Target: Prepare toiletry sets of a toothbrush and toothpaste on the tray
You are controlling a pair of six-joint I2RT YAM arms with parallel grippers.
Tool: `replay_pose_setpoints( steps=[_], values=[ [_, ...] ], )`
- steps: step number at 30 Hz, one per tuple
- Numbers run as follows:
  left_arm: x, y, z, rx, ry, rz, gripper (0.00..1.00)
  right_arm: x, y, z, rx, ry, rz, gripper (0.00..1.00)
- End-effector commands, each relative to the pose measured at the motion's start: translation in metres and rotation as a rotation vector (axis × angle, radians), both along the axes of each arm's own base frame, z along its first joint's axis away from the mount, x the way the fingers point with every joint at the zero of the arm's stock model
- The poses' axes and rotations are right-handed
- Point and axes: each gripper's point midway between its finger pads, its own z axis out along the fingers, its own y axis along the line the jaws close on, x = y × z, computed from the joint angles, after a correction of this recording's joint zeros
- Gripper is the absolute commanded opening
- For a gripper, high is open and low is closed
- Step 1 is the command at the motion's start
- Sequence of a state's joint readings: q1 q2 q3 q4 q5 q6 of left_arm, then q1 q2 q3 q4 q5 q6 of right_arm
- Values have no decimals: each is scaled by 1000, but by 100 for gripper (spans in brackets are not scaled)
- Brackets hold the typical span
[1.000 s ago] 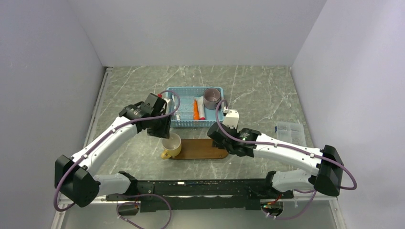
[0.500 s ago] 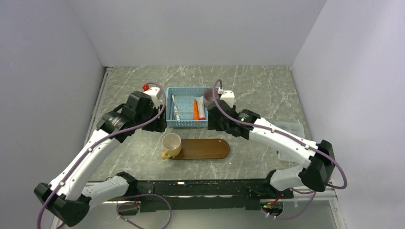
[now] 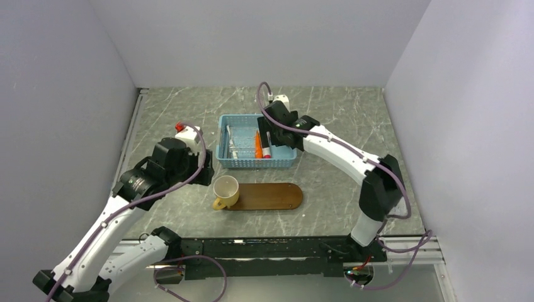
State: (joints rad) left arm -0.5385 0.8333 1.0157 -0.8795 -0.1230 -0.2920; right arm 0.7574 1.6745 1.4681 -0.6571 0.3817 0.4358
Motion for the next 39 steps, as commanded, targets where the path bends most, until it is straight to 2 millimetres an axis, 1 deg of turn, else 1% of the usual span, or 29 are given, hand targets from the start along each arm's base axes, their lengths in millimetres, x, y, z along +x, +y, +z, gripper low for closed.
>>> replay_pose_setpoints(
  steps=[1, 4, 6, 9, 13, 15, 18, 22, 28, 31, 35, 39],
  values=[
    [-2, 7, 6, 10, -80, -11, 92, 37, 17, 18, 5, -78, 77, 88],
    [-4, 10, 1, 12, -107, -19, 94, 59, 22, 9, -3, -63, 86, 87],
    [-3, 12, -6, 18, -119, -12, 96, 72, 26, 5, 2, -55, 90, 85],
    [-5, 14, -13, 15, -129, -9, 96, 92, 29, -3, 0, -42, 89, 79],
    [-8, 16, -14, -9, -160, -3, 97, 108, 33, -12, 19, -5, 101, 74],
    [-9, 18, -10, -20, -187, 9, 97, 113, 35, -18, 26, 16, 107, 69],
    [-10, 15, -6, -53, -216, -2, 97, 117, 39, -26, 25, 37, 111, 60],
    [-9, 19, -10, -33, -204, 14, 98, 119, 38, -42, 12, 71, 86, 59],
    [-7, 16, -17, -13, -163, 6, 97, 119, 38, -63, -15, 110, 71, 55],
    [-7, 15, -16, -19, -171, 4, 98, 120, 35, -70, -29, 121, 61, 53],
    [-6, 17, -16, -15, -172, 14, 98, 118, 35, -78, -32, 135, 61, 43],
    [-6, 17, -17, -13, -168, 14, 98, 117, 34, -82, -42, 149, 58, 36]
  ],
)
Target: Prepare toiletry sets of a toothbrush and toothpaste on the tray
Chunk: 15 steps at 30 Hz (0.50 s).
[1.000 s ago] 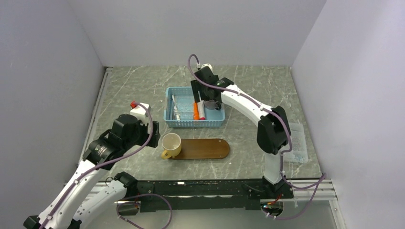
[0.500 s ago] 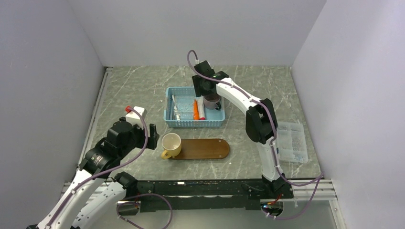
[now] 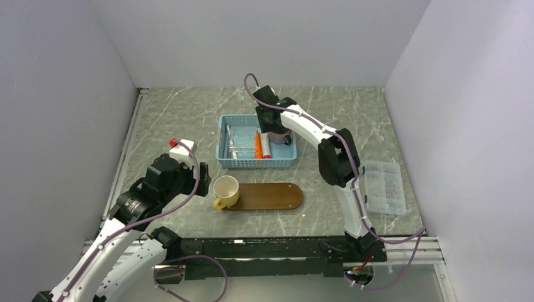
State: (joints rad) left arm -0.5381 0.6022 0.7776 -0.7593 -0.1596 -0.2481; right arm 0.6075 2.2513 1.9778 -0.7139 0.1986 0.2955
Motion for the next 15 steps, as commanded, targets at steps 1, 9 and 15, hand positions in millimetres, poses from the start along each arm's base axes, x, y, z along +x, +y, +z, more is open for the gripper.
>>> replay_pose_setpoints(
  steps=[1, 9, 15],
  values=[
    [7, 0, 12, -9, -49, 9, 98, 4, 2, 11, 5, -18, -14, 33],
    [7, 1, 11, -8, -49, 15, 98, 2, -4, 12, -20, -16, -20, 17],
    [7, 1, 11, -10, -50, 15, 98, 4, -8, 16, -44, -24, -22, 0]
  ],
)
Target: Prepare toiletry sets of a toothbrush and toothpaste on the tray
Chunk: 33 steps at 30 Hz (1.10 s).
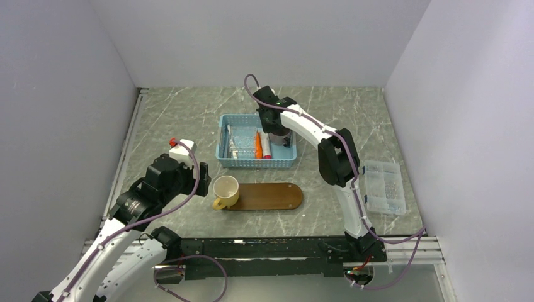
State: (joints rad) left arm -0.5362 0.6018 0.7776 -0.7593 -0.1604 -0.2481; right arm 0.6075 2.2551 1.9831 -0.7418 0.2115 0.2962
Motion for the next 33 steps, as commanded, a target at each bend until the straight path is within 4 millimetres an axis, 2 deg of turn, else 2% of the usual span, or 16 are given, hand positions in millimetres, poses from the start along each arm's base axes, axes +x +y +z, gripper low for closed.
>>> replay_pose_setpoints(
  steps=[1, 3, 7, 13, 20, 26, 33],
  values=[
    [7, 1, 11, -9, -49, 14, 98, 8, -4, 19, -24, -40, -15, 0],
    [7, 1, 12, -10, -50, 12, 98, 7, -6, 23, -28, -47, -19, 0],
    [8, 1, 11, -9, -51, 16, 98, 11, -7, 44, -7, -104, -25, 0],
    [8, 2, 11, -7, -48, 23, 98, 11, -12, 83, -4, -177, -23, 0],
    [9, 4, 10, -1, -46, 32, 98, -2, -13, 129, -2, -266, -3, 0],
    [9, 6, 10, 3, -48, 43, 98, -25, -16, 162, -2, -315, 18, 0],
    [10, 10, 11, 12, -52, 65, 98, -73, -16, 187, 29, -342, 84, 0]
  ],
)
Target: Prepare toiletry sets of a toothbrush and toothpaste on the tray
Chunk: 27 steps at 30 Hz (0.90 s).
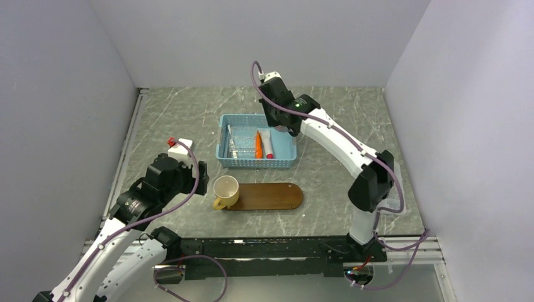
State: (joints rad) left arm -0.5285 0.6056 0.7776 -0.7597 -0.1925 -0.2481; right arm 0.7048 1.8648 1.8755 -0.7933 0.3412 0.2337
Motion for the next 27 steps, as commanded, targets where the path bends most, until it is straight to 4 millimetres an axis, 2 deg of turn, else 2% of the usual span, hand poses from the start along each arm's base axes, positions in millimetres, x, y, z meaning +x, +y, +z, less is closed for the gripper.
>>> replay_pose_setpoints(
  steps=[1, 11, 15, 20, 27],
  values=[
    [7, 4, 11, -4, -46, 29, 98, -30, -6, 35, 3, -80, 42, 0],
    [8, 7, 10, 6, -44, 48, 98, -123, -9, 17, 9, -9, 213, 0],
    [8, 7, 10, 7, -44, 51, 98, -153, -16, 7, 3, 47, 248, 0],
    [8, 8, 10, 9, -44, 56, 98, -183, -21, -14, -10, 118, 275, 0],
    [8, 9, 9, 10, -42, 58, 98, -207, -22, -51, -21, 197, 262, 0]
  ],
)
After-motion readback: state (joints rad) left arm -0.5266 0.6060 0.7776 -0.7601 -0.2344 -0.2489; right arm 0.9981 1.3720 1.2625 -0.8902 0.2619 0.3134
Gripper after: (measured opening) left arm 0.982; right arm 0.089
